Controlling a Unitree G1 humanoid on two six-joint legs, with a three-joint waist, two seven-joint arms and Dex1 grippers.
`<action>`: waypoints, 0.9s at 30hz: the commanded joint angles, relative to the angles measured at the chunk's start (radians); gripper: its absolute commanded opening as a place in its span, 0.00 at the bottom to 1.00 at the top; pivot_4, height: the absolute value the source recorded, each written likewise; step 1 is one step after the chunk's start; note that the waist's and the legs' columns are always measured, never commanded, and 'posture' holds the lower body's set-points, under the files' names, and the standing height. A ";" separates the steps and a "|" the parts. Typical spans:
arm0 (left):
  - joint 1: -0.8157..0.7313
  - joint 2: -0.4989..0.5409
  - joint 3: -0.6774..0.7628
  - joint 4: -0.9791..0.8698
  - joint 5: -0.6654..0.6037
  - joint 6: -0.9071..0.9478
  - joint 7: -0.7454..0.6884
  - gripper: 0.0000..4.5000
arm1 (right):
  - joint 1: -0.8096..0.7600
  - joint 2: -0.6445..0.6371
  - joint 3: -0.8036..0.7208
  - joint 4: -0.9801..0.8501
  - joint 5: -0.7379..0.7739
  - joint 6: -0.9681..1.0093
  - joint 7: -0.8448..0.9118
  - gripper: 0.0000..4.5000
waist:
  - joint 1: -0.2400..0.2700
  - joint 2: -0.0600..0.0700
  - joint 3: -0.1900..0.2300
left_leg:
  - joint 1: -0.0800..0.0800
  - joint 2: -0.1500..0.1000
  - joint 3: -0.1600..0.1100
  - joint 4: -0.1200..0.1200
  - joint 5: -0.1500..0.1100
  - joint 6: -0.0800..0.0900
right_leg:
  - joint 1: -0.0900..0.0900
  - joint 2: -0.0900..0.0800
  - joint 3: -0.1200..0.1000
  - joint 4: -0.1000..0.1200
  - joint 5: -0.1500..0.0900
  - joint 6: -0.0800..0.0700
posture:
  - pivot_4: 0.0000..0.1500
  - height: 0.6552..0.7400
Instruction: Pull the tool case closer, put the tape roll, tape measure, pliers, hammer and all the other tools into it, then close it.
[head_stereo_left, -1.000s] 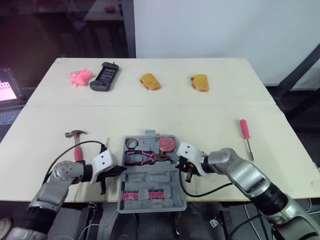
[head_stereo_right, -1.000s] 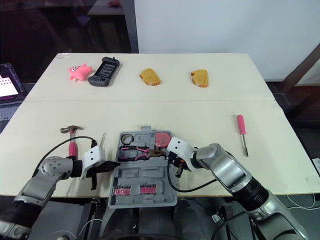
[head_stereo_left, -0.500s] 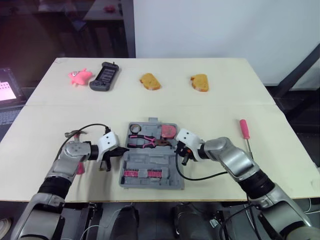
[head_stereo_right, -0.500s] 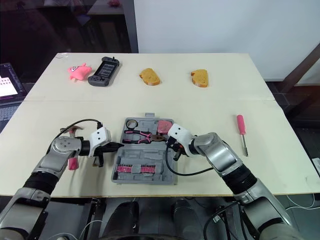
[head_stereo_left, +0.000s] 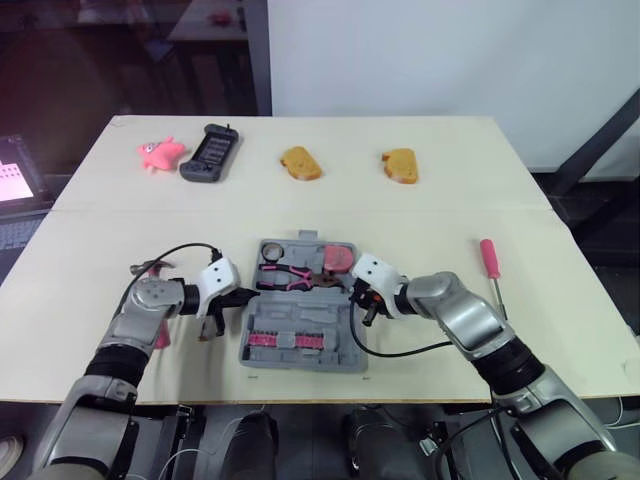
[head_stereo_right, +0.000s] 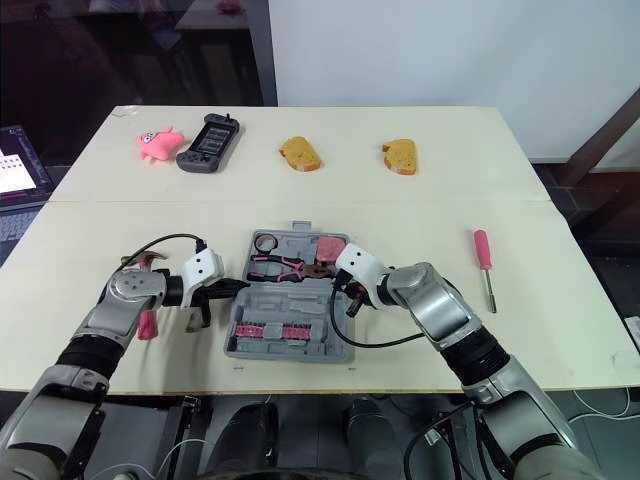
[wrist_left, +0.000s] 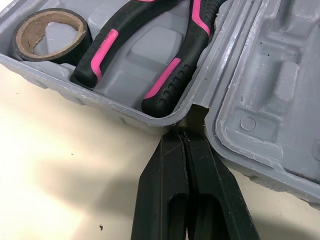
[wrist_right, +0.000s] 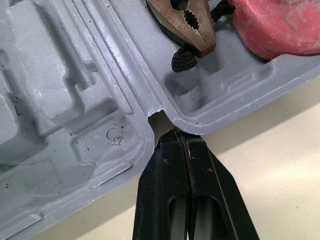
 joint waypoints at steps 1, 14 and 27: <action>0.025 -0.028 -0.025 -0.066 -0.010 0.005 -0.016 0.01 | 0.002 0.018 0.008 -0.014 0.002 -0.001 0.005 0.00 | -0.001 0.000 0.000 | 0.000 0.000 0.000 0.000 0.000 0.000 | 0.000 0.000 0.000 0.000 0.000 0.000 | 1.00 1.00; 0.083 -0.022 -0.023 -0.141 -0.013 0.052 -0.018 0.01 | 0.054 0.022 0.018 -0.090 0.012 0.062 0.004 0.00 | 0.000 0.000 0.000 | 0.000 0.000 0.000 -0.001 0.000 0.000 | 0.000 0.000 0.000 0.000 0.000 0.000 | 1.00 1.00; 0.096 -0.022 -0.029 -0.162 -0.017 0.069 -0.026 0.01 | 0.079 0.026 0.017 -0.124 0.011 0.092 -0.007 0.00 | 0.000 0.000 0.000 | 0.000 0.000 0.000 -0.002 0.000 0.000 | 0.000 0.000 0.000 0.000 0.000 0.000 | 1.00 1.00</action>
